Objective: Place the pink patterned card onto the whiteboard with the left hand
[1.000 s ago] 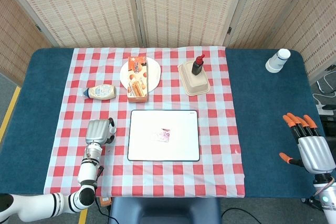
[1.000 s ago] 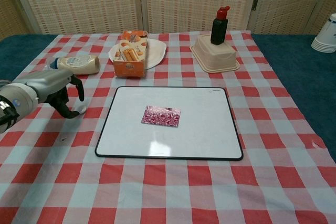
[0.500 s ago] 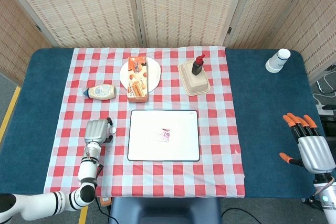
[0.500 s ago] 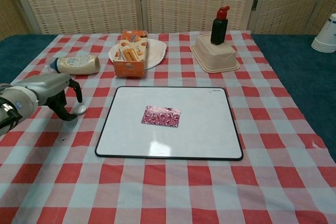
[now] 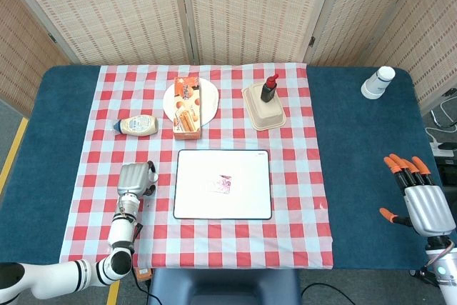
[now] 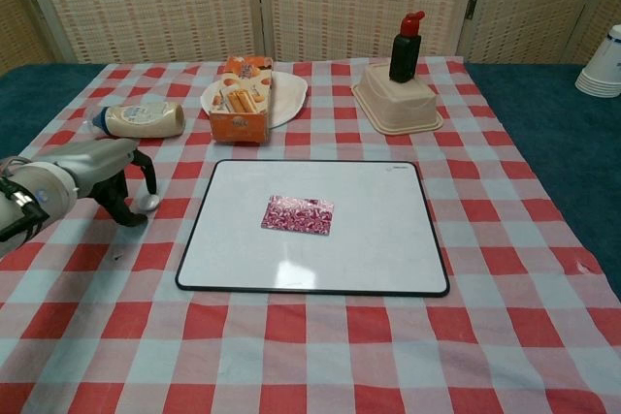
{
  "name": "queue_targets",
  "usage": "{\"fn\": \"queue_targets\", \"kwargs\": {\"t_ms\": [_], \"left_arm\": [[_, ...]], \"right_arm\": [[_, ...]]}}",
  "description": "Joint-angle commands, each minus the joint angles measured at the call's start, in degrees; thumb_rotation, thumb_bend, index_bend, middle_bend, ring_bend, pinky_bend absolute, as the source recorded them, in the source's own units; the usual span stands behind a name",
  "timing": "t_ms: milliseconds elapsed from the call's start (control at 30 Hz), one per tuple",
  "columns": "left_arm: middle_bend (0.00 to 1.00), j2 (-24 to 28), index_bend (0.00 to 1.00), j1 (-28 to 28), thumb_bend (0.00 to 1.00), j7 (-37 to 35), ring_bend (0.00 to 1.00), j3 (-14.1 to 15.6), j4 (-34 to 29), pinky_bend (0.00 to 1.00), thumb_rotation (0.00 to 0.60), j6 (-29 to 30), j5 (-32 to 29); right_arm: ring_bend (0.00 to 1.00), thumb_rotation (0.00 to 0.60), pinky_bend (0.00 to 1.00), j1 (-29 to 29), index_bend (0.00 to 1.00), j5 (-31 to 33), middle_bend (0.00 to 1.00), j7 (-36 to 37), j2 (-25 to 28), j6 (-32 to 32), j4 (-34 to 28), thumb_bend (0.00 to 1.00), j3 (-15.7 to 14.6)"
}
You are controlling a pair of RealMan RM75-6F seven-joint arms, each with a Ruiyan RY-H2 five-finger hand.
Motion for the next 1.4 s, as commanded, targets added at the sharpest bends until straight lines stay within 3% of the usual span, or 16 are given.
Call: {"fn": "queue_targets", "kwargs": {"t_ms": [33,933,1400], "left_arm": [[1.0,0.0,0.41,-0.1,0.29,0.3,1.0,-0.1,0.1,1.0,0.6,0.1,-0.3],[1.0,0.0,0.49,-0.2,0.32,-0.1,1.0,-0.6,0.8,1.0,0.6,0.2,-0.3],[1.0,0.4,0.49,-2.4,0.32,1.5,1.0,-3.1,-7.4,1.0,0.6,2.9,-0.2]], "right_arm": [[0.0,0.6,0.0,0.0,0.07,0.0,0.04,0.2,0.0,0.1,0.1,0.0,0.0],[0.0,0.6,0.0,0.0,0.07,0.3,0.04,-0.1,0.0,-0.1,0.1,0.0,0.2],[0.0,0.6,0.0,-0.2,0.07,-0.4,0.04,0.0,0.0,0.7,-0.1,0.0,0.0]]}}
